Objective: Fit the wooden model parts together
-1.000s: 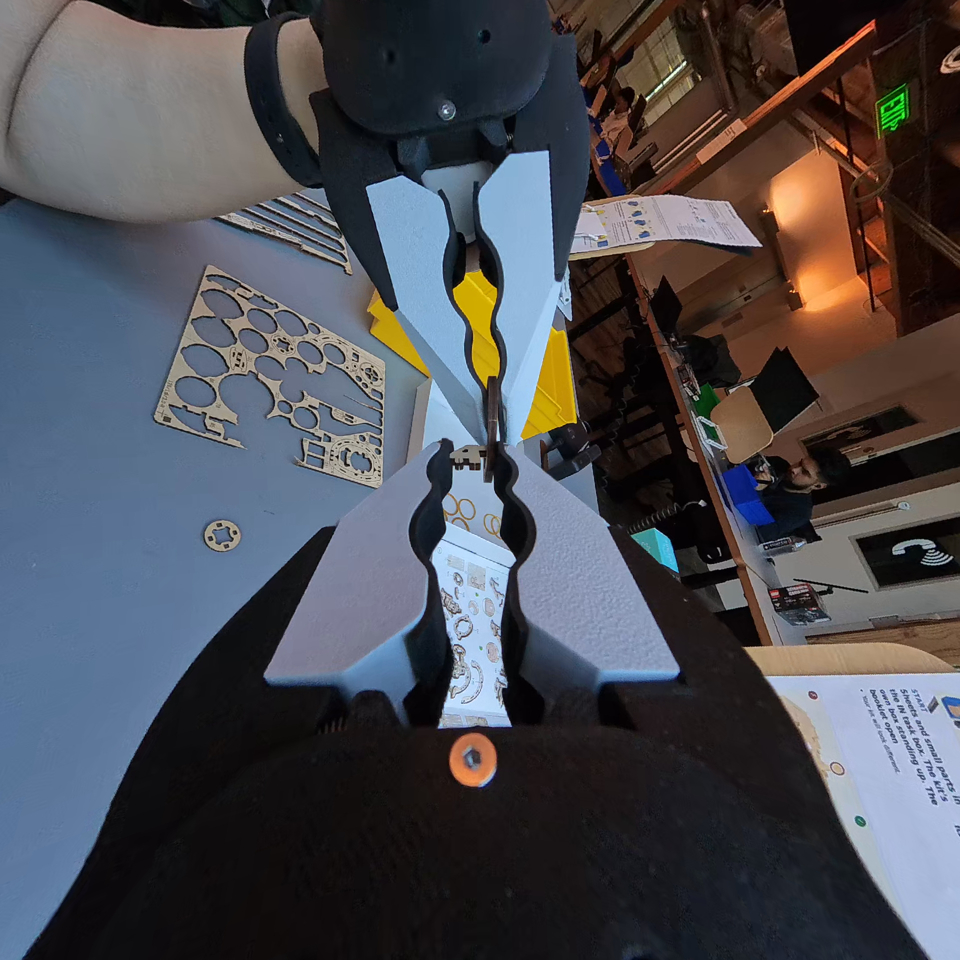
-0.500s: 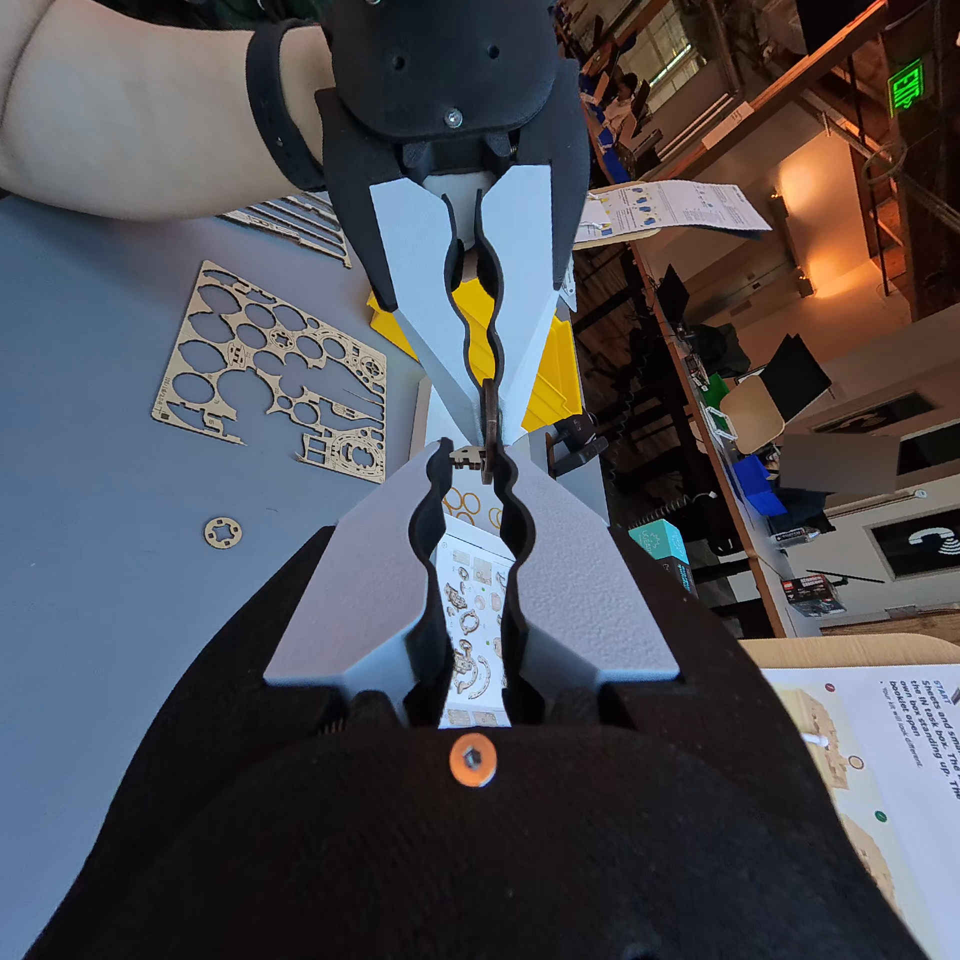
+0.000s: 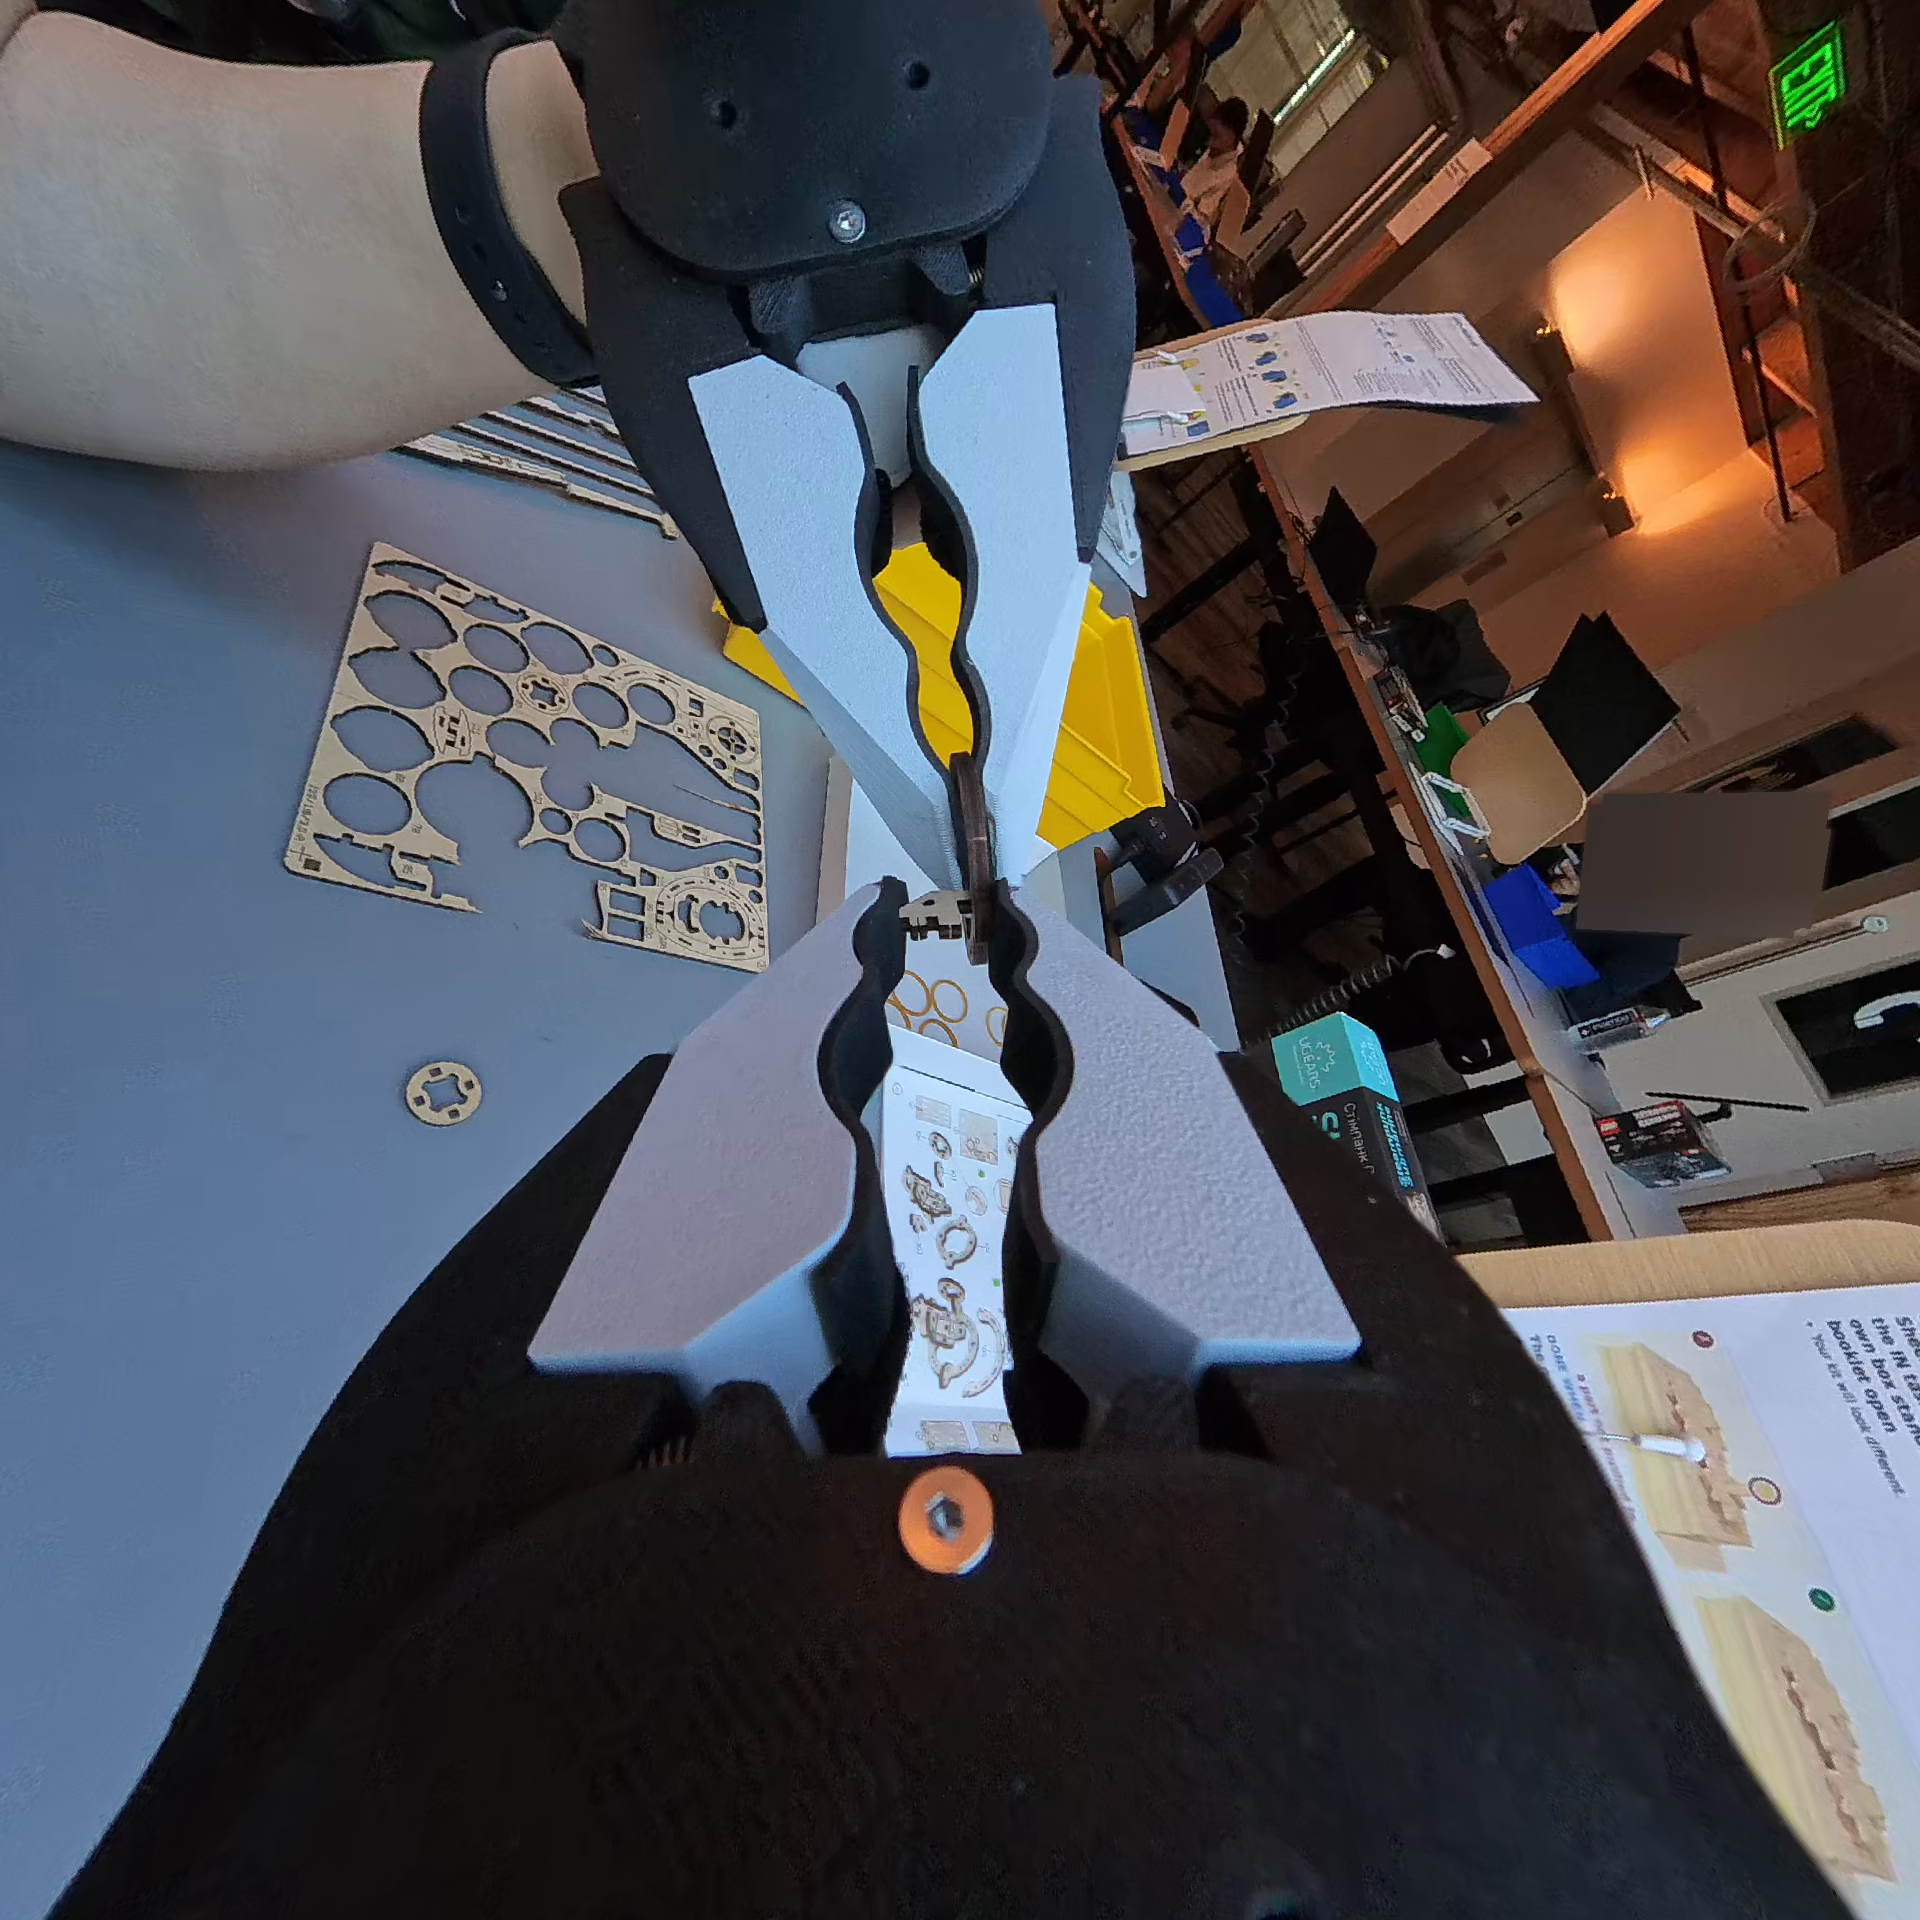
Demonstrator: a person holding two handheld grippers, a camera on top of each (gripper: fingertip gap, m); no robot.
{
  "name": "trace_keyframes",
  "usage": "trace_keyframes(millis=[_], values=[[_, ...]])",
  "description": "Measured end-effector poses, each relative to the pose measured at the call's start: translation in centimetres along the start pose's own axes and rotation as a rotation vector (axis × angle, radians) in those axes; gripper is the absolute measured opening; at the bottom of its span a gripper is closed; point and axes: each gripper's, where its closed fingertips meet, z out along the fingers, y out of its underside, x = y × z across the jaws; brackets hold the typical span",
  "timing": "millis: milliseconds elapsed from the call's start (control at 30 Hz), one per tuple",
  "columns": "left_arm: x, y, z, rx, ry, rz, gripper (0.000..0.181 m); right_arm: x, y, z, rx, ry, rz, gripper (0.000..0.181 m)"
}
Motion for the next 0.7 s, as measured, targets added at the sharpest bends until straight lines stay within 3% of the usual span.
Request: trace_keyframes(millis=[33, 267, 367, 600, 700], values=[[0.0, 0.1, 0.0, -0.003, -0.001, 0.000, 0.000, 0.0, 0.0, 0.0, 0.000, -0.001, 0.007, 0.015], [-0.1, 0.5, 0.0, -0.020, -0.004, 0.006, 0.000, 0.1, 0.3, 0.4, -0.013, 0.003, 0.029, 0.015], [0.4, 0.5, -0.1, -0.020, 0.014, 0.051, 0.000, -0.6, 0.2, 0.4, -0.003, -0.014, -0.044, 0.014], [0.1, -1.5, -1.2, 0.065, -0.035, 0.121, 0.000, 0.3, -1.7, -0.8, 0.084, 0.043, -0.057, 0.026], [-0.2, -1.5, -1.1, 0.051, -0.068, 0.157, 0.000, 0.0, -1.5, -0.8, 0.052, 0.023, -0.045, 0.017]])
